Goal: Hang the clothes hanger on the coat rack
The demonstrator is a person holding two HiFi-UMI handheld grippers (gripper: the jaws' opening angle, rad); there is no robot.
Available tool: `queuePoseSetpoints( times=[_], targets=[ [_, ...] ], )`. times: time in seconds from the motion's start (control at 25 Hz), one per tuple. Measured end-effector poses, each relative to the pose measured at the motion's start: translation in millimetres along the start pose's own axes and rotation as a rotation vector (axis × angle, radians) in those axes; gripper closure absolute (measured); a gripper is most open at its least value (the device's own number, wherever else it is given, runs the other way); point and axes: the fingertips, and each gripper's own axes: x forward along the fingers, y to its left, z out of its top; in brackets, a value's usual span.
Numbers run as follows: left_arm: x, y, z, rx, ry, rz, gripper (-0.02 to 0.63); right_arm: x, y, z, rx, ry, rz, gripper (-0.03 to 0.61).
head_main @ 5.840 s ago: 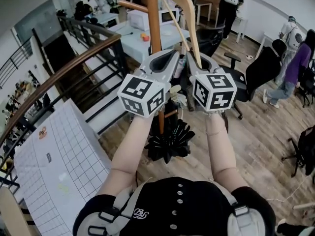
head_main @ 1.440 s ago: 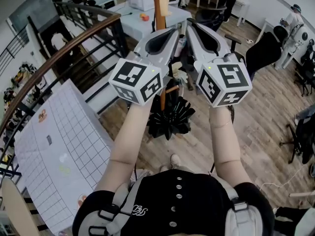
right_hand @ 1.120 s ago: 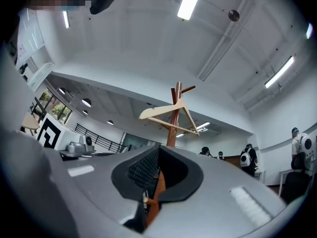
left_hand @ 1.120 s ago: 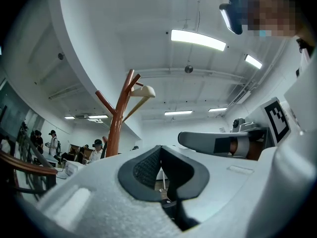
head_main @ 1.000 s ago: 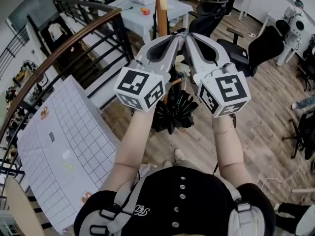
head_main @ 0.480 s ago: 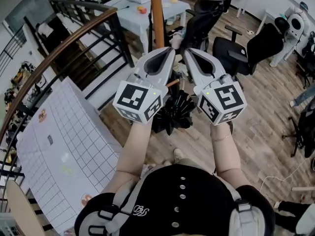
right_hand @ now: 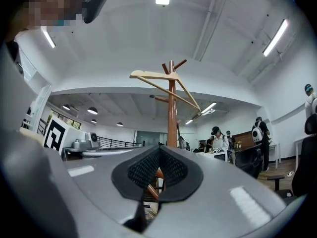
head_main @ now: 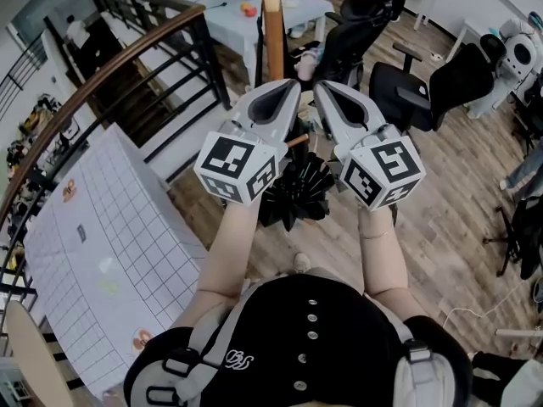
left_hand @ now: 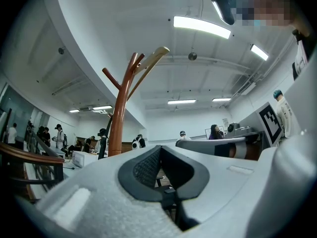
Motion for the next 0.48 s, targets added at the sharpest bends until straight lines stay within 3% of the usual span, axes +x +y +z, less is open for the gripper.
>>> queuePoseSetpoints(
  times=[0.48],
  targets=[
    [5.6,11.5,-3.5,-0.033,-0.002,0.034,0.615,5.4,-16.7,-7.4,0.055,-0.003,-0.004,0.581]
  ],
)
